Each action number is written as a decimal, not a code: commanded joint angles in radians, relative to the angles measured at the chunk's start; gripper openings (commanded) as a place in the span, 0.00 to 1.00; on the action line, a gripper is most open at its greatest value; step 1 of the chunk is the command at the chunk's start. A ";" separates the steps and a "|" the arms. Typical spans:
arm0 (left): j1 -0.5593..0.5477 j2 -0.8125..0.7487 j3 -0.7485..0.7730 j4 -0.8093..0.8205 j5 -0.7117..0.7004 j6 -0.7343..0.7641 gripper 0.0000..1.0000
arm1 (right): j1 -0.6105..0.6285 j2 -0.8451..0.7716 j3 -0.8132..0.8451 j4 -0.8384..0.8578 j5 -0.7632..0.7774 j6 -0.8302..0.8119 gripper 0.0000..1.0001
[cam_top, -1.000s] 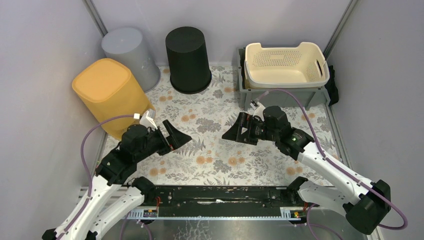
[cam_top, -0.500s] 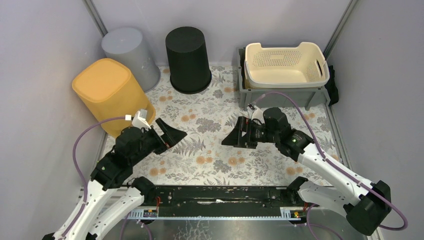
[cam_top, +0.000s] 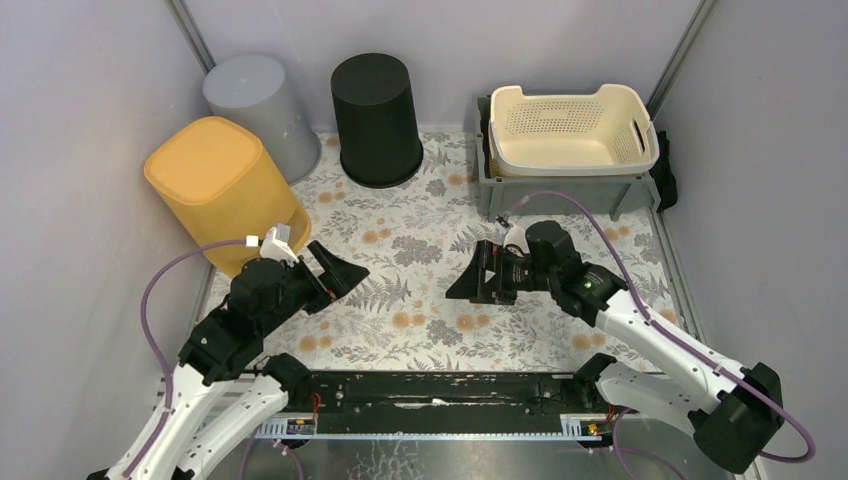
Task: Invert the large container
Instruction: Pick up the container from the container.
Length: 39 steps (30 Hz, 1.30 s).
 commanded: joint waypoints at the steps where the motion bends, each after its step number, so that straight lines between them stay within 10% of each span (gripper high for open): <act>1: -0.002 0.026 0.041 0.004 0.008 0.053 1.00 | 0.002 0.019 0.037 0.021 0.026 -0.009 0.99; 39: 0.000 0.345 0.136 0.143 -0.004 0.145 1.00 | 0.002 0.470 0.401 -0.076 0.016 -0.137 0.99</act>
